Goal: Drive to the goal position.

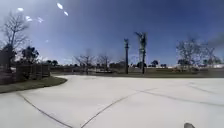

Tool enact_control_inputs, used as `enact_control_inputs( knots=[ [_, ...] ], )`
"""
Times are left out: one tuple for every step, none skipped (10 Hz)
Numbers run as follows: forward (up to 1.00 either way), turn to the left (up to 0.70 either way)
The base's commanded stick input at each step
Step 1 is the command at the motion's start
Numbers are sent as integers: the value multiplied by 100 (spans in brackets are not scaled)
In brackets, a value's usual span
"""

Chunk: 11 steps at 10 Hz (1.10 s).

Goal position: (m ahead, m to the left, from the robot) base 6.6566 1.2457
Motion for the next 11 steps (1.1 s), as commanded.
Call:
enact_control_inputs(
  knots=[
    [70, 0],
    [70, 0],
    [70, 0],
    [70, 0],
    [70, 0],
    [70, 0],
    [70, 0],
    [70, 0],
    [70, 0],
    [70, 0],
    [70, 0]
  ],
)
